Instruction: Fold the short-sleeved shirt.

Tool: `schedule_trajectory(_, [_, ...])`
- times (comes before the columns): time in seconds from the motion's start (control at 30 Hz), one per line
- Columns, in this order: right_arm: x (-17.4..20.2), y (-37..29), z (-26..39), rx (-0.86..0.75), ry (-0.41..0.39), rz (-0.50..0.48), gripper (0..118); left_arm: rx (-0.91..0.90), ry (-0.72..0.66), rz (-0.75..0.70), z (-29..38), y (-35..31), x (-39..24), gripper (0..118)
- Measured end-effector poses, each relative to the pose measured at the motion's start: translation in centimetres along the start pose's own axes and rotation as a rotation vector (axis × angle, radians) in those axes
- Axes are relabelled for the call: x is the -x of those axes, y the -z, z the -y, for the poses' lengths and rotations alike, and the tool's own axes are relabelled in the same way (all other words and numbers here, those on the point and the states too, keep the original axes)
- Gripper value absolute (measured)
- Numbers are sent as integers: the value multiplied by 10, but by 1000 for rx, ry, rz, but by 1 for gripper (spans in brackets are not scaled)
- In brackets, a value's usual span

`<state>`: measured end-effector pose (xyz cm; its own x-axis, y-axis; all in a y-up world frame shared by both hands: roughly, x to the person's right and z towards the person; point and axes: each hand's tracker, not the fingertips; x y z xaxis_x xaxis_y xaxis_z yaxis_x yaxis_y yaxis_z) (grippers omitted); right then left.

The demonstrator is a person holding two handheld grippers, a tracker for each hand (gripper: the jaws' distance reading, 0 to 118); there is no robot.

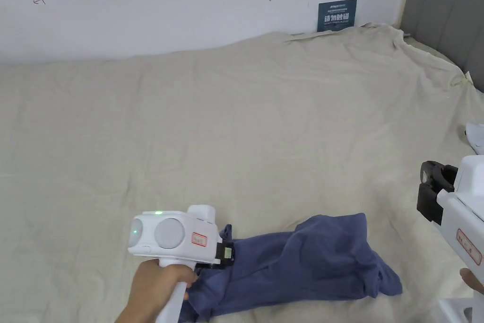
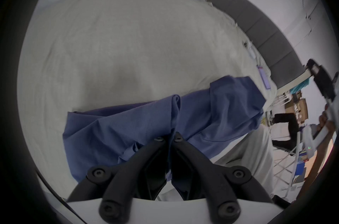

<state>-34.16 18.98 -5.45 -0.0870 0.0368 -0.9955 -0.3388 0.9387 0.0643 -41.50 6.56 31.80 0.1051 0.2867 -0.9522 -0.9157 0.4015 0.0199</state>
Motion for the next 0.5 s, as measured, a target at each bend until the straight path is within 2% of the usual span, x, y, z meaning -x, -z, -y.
schedule_trajectory(0.13, [-6,-5,1,0,6,8,0,16,-39,5,5,17,-3,0])
schedule_trajectory(0.2, [-8,-6,1,0,3,12,0,10,-39,-10,6,17,-5,6])
schedule_trajectory(0.27, [-9,-7,2,1,3,12,0,-10,-43,-7,4,13,-4,29])
schedule_trajectory(0.3, [-9,-8,2,0,3,12,0,-28,-51,14,3,10,-3,49])
schedule_trajectory(0.33, [-9,-8,2,1,4,13,0,-45,-61,30,4,6,-6,78])
schedule_trajectory(0.37, [-9,-9,1,0,7,12,0,-59,-63,28,3,1,-8,97])
schedule_trajectory(0.4, [-8,-12,0,-1,9,11,0,-82,-63,16,2,-3,-9,111])
schedule_trajectory(0.43, [-7,-13,-1,-2,10,9,0,-108,-59,1,2,-10,-10,117])
schedule_trajectory(0.5, [-7,-15,-3,-5,11,7,0,-173,-27,-7,2,-28,-11,117])
